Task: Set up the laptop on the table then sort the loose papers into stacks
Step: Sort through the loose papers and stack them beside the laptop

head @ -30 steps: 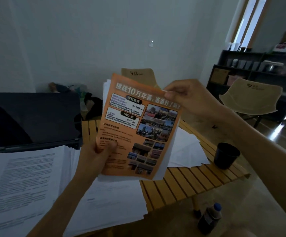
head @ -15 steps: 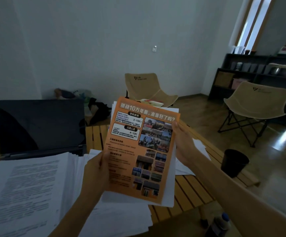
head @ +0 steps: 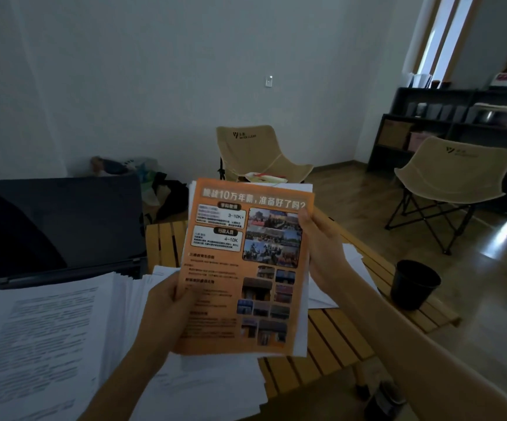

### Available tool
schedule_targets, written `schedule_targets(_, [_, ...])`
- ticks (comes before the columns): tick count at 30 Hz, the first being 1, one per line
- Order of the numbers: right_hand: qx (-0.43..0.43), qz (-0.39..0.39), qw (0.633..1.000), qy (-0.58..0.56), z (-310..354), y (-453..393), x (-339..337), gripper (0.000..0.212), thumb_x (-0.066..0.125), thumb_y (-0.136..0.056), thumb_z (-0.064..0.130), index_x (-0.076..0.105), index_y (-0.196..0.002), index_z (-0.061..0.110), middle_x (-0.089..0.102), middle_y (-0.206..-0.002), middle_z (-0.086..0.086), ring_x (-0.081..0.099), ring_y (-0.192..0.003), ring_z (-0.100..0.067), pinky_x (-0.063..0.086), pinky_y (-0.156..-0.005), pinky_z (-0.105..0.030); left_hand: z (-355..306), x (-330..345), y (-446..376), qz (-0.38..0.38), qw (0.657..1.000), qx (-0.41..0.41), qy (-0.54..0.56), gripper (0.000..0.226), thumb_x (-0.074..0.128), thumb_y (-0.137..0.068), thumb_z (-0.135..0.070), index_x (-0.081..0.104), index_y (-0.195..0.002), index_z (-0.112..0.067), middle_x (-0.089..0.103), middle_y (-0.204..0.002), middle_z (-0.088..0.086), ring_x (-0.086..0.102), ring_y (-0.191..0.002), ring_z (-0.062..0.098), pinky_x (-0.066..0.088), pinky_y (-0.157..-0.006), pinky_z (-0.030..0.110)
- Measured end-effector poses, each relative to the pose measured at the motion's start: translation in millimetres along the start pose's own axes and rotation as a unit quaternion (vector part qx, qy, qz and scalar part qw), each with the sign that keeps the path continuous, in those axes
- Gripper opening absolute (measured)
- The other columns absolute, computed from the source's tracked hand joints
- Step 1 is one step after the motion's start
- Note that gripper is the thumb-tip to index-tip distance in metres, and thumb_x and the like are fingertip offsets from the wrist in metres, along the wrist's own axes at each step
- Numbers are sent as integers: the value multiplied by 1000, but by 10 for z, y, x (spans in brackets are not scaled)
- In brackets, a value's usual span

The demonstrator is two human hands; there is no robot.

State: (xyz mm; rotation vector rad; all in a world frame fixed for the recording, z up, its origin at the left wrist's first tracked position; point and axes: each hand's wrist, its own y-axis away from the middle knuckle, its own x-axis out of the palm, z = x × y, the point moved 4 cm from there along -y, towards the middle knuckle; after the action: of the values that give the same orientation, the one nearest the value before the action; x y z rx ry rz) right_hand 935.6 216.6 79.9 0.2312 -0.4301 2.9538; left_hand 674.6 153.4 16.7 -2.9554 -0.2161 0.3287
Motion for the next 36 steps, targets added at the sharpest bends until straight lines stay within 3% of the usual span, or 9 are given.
schedule_targets(2, [-30, 67, 997, 34, 61, 34, 50, 27, 66, -94, 23, 67, -114, 5, 70, -113, -19, 66, -109, -38, 52, -94, -56, -41, -72, -7, -2, 999, -9, 49, 19, 56, -95, -10, 69, -102, -22, 75, -95, -2, 73, -84, 16, 56, -75, 37])
schedule_targets(6, [64, 176, 976, 115, -295, 350, 120, 21, 71, -89, 10, 70, -109, 4, 75, -105, -12, 72, -99, -30, 54, -95, -54, 20, -64, 56, 31, 998, -52, 36, 31, 51, -93, 2, 70, -102, -21, 75, -98, -3, 71, -91, 16, 55, -87, 46])
schedule_targets(11, [16, 143, 981, 129, -89, 379, 218, 6, 70, -91, 15, 73, -88, 11, 74, -85, -11, 71, -83, -33, 58, -84, -51, -228, -141, -3, -42, 996, 17, 75, 30, 53, -88, 8, 68, -104, -12, 74, -95, 0, 70, -89, 14, 56, -76, 32])
schedule_targets(15, [-9, 154, 980, 125, 72, 286, 336, 49, 75, -85, 36, 60, -94, -9, 60, -86, -34, 61, -79, -48, 53, -78, -59, -348, -276, -67, -72, 992, 67, 79, 30, 51, -85, 12, 66, -102, -8, 73, -96, 3, 69, -88, 14, 54, -75, 31])
schedule_targets(18, [44, 174, 975, 133, -251, 469, 298, 16, 73, -88, 14, 71, -97, 1, 73, -91, -18, 71, -89, -35, 58, -86, -54, -141, -288, -16, -44, 997, 23, 63, 37, 51, -85, 14, 68, -104, -14, 74, -94, -1, 70, -87, 11, 57, -79, 35])
schedule_targets(22, [56, 182, 976, 105, -331, 545, 379, 20, 68, -91, 12, 70, -109, 5, 76, -103, -9, 74, -96, -25, 60, -83, -38, -188, -323, -16, -50, 996, 47, 56, 35, 54, -87, 11, 69, -104, -16, 75, -97, -4, 70, -90, 9, 53, -76, 29])
schedule_targets(26, [27, 188, 978, 80, -192, 366, 528, 20, 71, -91, 20, 73, -109, 12, 75, -105, -11, 72, -98, -31, 59, -86, -47, -239, -356, -86, -101, 990, 58, 83, 32, 54, -86, 10, 70, -101, -13, 75, -96, 0, 71, -88, 11, 55, -74, 29])
schedule_targets(29, [82, 181, 974, 106, -548, 514, 498, 11, 75, -88, 17, 74, -98, 13, 76, -97, -7, 73, -91, -26, 57, -86, -56, -27, -296, -8, -70, 996, 27, 50, 33, 57, -88, 7, 73, -102, -19, 76, -94, -8, 71, -88, 7, 57, -76, 30])
schedule_targets(36, [120, 149, 977, 94, -675, 536, 501, 17, 70, -92, 16, 74, -106, 8, 77, -102, -8, 73, -96, -28, 57, -91, -52, -3, -251, -43, -81, 994, 8, 71, 27, 58, -91, 0, 71, -103, -21, 76, -93, -5, 72, -84, 9, 57, -63, 20])
